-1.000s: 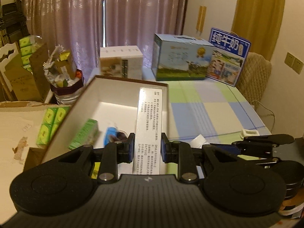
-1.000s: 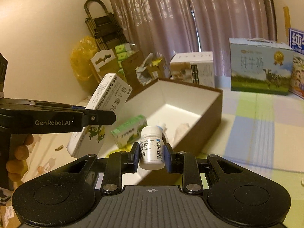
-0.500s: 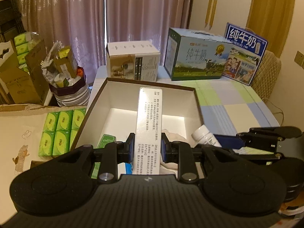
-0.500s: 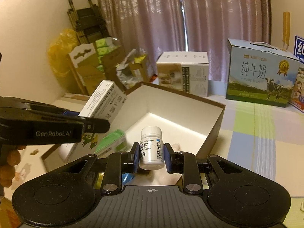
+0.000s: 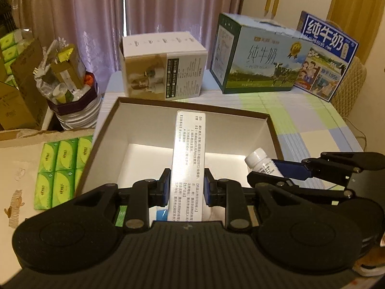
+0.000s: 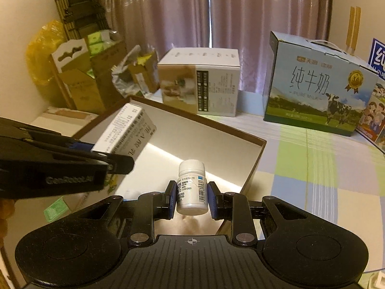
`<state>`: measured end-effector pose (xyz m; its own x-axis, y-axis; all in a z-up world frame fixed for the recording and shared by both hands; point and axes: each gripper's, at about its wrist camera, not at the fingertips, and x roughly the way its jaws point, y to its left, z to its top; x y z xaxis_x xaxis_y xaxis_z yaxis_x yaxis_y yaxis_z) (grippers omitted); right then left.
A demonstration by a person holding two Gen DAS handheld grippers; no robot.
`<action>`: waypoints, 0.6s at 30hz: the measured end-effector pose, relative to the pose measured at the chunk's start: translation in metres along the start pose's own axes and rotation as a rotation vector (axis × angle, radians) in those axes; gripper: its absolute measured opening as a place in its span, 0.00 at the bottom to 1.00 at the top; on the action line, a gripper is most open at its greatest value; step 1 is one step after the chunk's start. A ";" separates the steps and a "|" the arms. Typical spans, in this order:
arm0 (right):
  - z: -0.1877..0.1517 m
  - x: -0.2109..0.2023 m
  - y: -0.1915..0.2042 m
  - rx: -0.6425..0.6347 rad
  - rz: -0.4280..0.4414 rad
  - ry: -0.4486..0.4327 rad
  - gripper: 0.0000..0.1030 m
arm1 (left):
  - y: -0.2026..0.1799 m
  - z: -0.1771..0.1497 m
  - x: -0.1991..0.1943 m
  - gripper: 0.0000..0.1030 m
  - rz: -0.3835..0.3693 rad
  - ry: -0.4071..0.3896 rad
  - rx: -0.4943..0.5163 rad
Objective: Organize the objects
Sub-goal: 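Lift and carry the pill bottle and ointment box with both tools over the box, then lower and release the ointment box and pill bottle into the box with both grippers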
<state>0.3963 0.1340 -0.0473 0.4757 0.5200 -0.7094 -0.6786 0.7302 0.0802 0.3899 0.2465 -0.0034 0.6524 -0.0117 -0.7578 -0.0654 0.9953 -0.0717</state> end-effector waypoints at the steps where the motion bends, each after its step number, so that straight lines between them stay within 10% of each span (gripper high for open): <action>1: 0.001 0.002 -0.001 0.001 -0.004 0.004 0.23 | -0.001 0.002 0.007 0.22 -0.001 0.008 -0.002; 18: 0.010 0.024 -0.018 0.006 -0.035 0.019 0.23 | -0.008 0.015 0.065 0.22 -0.017 0.087 -0.009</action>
<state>0.4254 0.1379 -0.0591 0.4881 0.4854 -0.7253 -0.6580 0.7507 0.0595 0.4444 0.2389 -0.0423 0.5854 -0.0368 -0.8099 -0.0620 0.9940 -0.0900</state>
